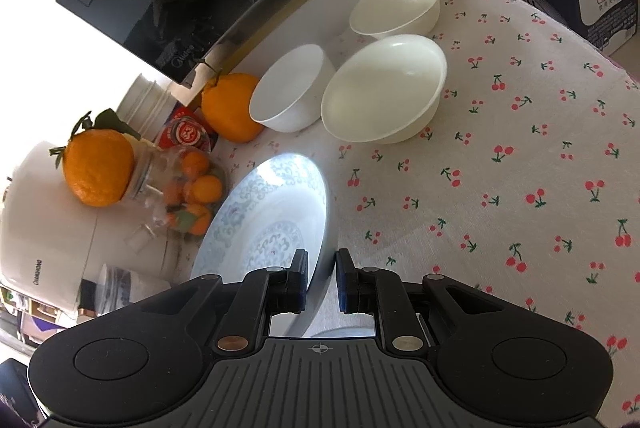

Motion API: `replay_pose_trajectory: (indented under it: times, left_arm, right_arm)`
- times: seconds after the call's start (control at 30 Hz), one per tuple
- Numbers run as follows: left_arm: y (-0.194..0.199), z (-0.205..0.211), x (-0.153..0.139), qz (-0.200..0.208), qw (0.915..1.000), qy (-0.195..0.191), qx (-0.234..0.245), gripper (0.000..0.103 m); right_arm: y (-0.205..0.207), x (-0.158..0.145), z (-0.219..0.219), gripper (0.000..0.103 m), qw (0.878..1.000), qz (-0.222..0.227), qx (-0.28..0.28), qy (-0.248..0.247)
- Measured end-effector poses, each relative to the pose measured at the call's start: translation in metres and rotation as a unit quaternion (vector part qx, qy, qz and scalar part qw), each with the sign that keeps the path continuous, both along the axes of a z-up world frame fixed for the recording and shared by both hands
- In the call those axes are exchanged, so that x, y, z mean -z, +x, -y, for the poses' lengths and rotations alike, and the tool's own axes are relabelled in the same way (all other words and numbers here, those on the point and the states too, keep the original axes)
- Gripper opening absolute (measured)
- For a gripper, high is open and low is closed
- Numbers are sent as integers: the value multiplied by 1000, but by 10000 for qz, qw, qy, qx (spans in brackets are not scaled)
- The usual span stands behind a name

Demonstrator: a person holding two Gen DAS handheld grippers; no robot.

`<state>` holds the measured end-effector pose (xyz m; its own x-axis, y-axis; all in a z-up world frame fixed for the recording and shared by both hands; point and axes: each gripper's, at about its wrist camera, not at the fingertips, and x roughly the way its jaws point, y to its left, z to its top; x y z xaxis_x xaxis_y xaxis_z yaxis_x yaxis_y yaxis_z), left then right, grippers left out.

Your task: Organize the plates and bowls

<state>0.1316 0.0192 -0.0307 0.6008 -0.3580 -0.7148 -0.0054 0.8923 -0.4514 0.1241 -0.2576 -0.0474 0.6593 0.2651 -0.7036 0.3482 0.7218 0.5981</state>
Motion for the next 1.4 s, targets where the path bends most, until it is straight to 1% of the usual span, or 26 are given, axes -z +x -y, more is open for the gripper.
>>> replay_pose_trajectory:
  times: [0.13,0.43,0.57,0.77,1.07,1.2,1.3,1.4]
  left_arm:
    - [-7,-2,-4,60,10000,6,21,14]
    - [-29,-4,-13,277,9996,2,88,15]
    - [-37,-5,-13,256,9996,-43,144,14]
    - [-50,-3,-11,224,9994,-103,233,14]
    - [-70,-2,-4,29,9991,-175,375,15]
    - [-78,2,-1,-50,9988,-131,480,15]
    - [-83,5,0,-29,9983,-40,581,15]
    - [-89,6,1,-68,9979,-41,649,15]
  right_arm:
    - [-7,-4,-4,15,9999,-66,-68,-36]
    - [-33,-7,-9,15,9996,-240,-127,80]
    - [-46,-13,-11,16,9997,-178,-190,-6]
    - [-65,-17,-11,16,9994,-203,-269,-68]
    - [-91,-16,-9,17,9987,-248,-433,-131]
    - [-100,-15,-9,17,9980,-306,-510,-204]
    - [-107,-15,-10,17,9973,-327,-590,-298]
    - [-115,-14,-9,17,9968,-410,-626,-298]
